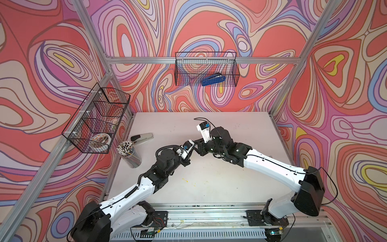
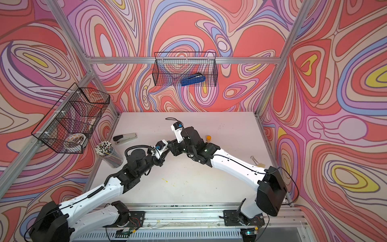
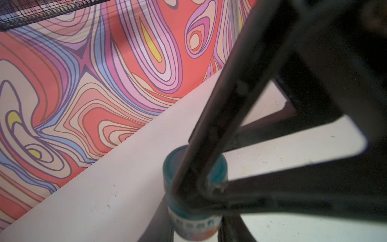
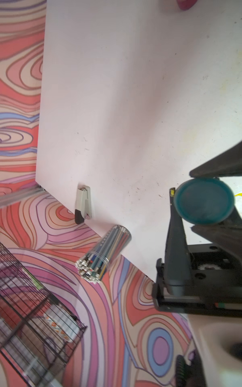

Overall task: Close the paint jar lid
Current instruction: Screw the lid onto the paint jar.

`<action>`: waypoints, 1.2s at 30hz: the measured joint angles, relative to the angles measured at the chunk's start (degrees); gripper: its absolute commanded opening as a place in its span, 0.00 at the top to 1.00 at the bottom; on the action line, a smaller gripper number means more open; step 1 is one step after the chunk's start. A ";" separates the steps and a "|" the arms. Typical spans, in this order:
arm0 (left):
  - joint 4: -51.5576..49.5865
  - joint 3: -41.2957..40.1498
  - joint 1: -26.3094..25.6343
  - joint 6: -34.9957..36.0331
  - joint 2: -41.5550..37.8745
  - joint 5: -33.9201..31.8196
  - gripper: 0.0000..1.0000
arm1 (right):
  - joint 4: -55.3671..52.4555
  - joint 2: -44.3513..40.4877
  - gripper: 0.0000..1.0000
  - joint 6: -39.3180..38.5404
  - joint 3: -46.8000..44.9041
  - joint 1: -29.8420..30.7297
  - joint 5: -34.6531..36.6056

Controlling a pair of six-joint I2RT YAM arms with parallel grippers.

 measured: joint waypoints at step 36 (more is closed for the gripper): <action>-0.72 -2.95 -0.20 -5.29 -11.21 2.80 0.72 | -10.23 -16.17 0.28 -5.97 -6.86 -0.09 8.04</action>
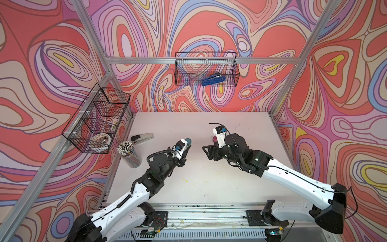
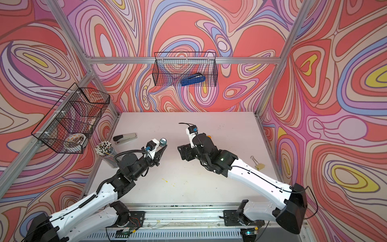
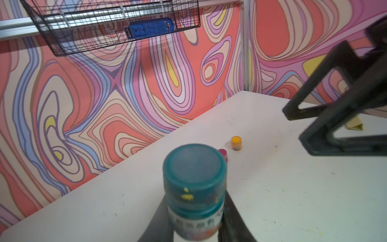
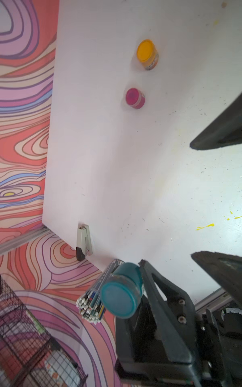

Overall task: Close the paint jar lid
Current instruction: Screw the lid onto the paint jar.

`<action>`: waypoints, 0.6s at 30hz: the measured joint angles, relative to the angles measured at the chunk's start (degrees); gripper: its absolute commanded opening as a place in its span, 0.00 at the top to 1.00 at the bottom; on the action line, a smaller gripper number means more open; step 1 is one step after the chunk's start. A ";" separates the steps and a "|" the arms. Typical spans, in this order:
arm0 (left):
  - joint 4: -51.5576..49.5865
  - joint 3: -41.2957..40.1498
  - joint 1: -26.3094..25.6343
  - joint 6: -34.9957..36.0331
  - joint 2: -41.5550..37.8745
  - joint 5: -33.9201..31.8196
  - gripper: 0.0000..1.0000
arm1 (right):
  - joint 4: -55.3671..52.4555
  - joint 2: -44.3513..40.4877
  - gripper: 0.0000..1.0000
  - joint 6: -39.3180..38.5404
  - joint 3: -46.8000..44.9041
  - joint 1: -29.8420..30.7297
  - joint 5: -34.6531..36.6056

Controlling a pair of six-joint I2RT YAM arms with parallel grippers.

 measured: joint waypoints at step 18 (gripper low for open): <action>-11.82 0.07 1.09 -4.26 -3.54 28.57 0.72 | 2.10 -0.04 0.49 -20.11 2.91 -0.85 -28.04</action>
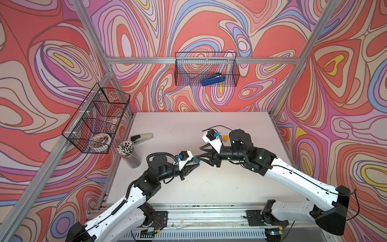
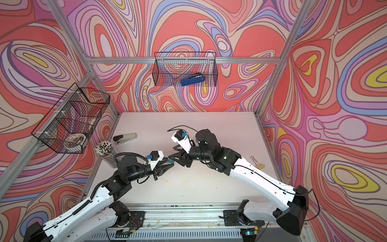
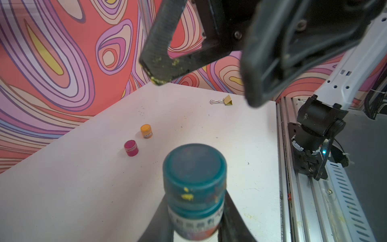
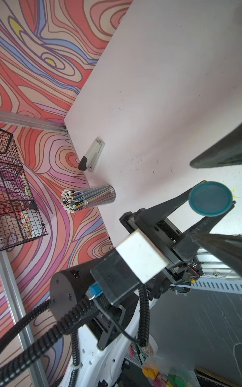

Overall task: Close the paint jar lid
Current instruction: Screw the lid onto the paint jar.

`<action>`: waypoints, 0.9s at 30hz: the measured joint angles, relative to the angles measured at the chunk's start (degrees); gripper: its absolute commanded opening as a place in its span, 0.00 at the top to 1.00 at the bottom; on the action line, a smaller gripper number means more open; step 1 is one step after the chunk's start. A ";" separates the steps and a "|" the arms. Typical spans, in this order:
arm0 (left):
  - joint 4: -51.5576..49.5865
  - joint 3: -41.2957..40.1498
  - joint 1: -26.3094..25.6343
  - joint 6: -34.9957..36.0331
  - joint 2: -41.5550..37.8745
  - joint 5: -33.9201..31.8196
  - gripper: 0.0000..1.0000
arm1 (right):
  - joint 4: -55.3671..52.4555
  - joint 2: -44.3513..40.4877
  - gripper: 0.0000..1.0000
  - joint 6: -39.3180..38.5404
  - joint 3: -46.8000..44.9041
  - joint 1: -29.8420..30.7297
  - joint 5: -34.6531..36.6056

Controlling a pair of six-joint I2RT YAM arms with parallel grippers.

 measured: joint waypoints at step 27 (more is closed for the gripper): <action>-0.24 0.00 0.48 -0.20 -0.09 0.76 0.72 | -1.05 3.85 0.50 0.20 -0.90 -1.46 -5.77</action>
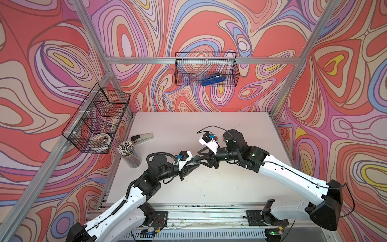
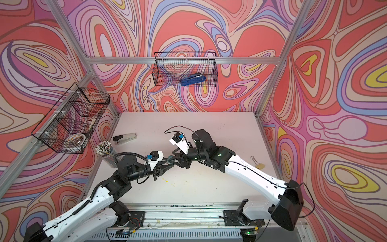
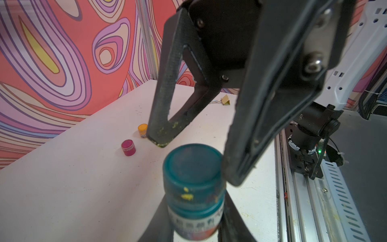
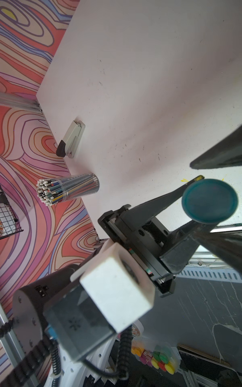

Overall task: Close the paint jar lid
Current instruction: Screw the lid onto the paint jar.

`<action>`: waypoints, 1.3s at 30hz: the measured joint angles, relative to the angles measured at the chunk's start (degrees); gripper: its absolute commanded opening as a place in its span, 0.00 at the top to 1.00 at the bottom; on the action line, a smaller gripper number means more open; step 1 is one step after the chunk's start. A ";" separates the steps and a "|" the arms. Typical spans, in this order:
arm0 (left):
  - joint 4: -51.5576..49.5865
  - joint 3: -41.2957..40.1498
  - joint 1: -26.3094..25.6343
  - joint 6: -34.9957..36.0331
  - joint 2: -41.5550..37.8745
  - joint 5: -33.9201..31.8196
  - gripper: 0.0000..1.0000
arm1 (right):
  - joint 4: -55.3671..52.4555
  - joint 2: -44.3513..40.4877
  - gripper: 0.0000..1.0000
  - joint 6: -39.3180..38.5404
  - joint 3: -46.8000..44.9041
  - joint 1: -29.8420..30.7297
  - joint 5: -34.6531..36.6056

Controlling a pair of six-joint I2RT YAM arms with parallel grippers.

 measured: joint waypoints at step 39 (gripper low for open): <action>1.64 2.14 0.15 6.45 4.11 -14.97 0.72 | 7.45 5.66 0.72 9.31 0.22 -0.46 6.27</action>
